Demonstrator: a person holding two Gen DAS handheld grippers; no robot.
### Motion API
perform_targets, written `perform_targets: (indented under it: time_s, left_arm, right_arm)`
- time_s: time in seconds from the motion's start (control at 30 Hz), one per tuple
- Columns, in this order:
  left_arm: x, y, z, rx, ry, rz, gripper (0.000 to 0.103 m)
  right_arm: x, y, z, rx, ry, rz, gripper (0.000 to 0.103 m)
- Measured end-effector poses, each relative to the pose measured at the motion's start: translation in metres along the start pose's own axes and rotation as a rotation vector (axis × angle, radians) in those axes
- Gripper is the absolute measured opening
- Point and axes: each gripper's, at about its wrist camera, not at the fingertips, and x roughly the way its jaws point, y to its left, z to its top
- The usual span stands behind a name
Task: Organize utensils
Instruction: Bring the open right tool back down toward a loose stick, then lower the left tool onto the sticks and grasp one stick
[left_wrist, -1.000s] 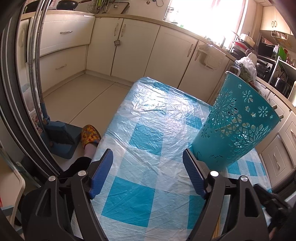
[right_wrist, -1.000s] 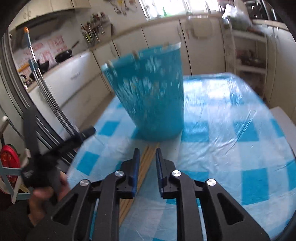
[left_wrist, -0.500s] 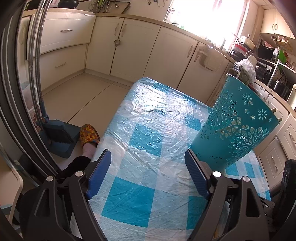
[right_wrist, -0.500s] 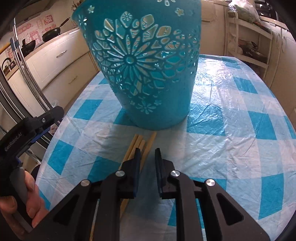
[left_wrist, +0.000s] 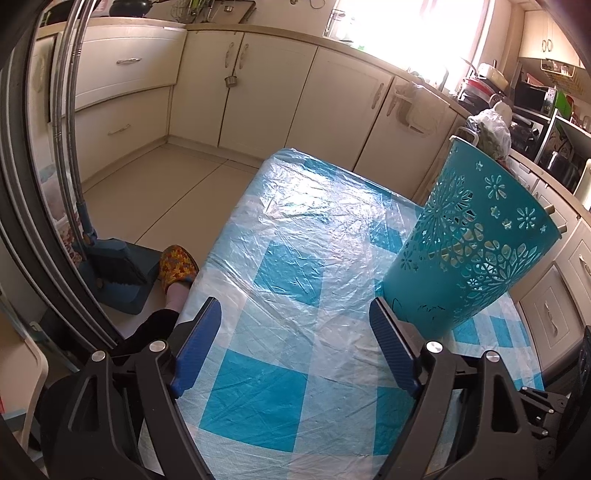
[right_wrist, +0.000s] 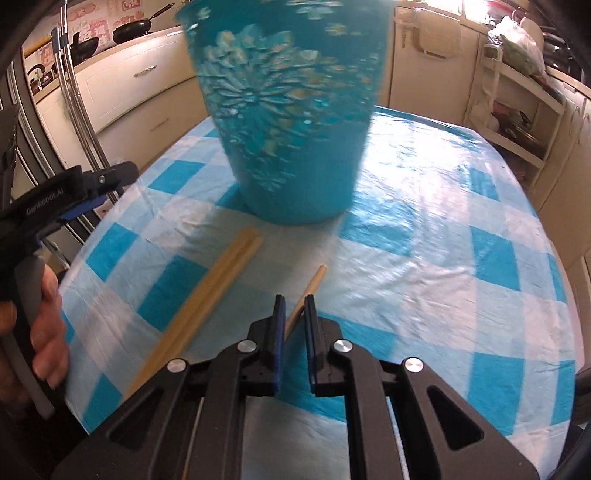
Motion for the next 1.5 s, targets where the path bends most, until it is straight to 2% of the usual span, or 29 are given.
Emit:
perform_targets:
  time_s: [0.2, 0.6, 0.7, 0.8, 1.0, 1.33, 1.5]
  left_arm:
    - [0.003, -0.004, -0.001, 0.023, 0.016, 0.016, 0.079]
    - [0.002, -0.011, -0.003, 0.067, 0.02, 0.032, 0.08]
    - [0.002, -0.02, -0.005, 0.11, 0.032, 0.04, 0.082]
    - [0.004, -0.037, -0.011, 0.166, 0.081, 0.007, 0.083]
    - [0.007, -0.07, -0.028, 0.3, 0.149, 0.002, 0.083]
    - [0.015, -0.092, -0.038, 0.417, 0.21, 0.036, 0.083]
    - [0.021, -0.096, -0.038, 0.437, 0.227, 0.061, 0.083]
  right_arm:
    - [-0.006, -0.033, -0.006, 0.099, -0.016, -0.006, 0.011]
    - [-0.004, -0.047, -0.004, 0.154, -0.044, 0.022, 0.011]
    - [-0.004, -0.047, -0.006, 0.161, -0.052, 0.028, 0.011]
    - [-0.006, -0.047, -0.008, 0.169, -0.056, 0.038, 0.011]
    - [-0.007, -0.049, -0.009, 0.173, -0.064, 0.064, 0.017]
    - [-0.008, -0.056, -0.009, 0.2, -0.07, 0.102, 0.019]
    - [-0.009, -0.055, -0.01, 0.191, -0.071, 0.107, 0.022]
